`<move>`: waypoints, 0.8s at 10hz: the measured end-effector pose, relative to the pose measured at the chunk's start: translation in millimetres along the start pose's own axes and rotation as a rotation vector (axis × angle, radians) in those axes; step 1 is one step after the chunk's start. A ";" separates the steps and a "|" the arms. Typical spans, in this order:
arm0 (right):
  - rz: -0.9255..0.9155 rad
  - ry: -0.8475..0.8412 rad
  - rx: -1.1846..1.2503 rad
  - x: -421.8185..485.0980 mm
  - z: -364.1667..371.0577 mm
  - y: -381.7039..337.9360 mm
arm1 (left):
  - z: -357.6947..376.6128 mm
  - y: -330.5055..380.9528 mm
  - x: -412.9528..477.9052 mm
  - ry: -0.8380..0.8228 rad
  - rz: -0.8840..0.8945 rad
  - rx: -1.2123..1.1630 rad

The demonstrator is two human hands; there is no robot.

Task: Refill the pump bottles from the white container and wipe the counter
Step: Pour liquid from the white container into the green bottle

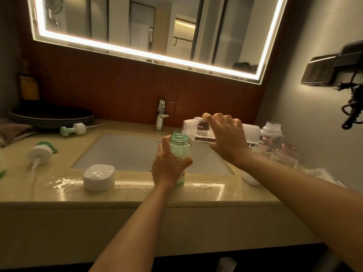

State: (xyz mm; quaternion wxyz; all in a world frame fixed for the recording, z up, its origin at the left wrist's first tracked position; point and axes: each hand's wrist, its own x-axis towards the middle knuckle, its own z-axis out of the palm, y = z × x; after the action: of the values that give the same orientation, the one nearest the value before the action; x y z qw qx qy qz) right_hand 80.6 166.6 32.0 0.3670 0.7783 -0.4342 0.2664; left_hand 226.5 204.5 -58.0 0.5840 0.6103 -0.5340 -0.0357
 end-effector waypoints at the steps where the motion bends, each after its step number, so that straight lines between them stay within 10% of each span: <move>1: -0.001 0.012 0.009 -0.2 -0.6 0.1 | 0.4 0.0 0.2 -0.001 -0.003 0.002; 8: -0.013 0.016 -0.001 -0.1 -1.1 0.7 | -0.2 -1.7 -0.6 -0.018 0.011 -0.013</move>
State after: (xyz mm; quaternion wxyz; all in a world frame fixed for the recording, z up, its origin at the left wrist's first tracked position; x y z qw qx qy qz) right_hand 79.7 167.3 32.8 0.3726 0.7787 -0.4265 0.2698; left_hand 227.4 204.5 -59.6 0.5835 0.6033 -0.5421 -0.0416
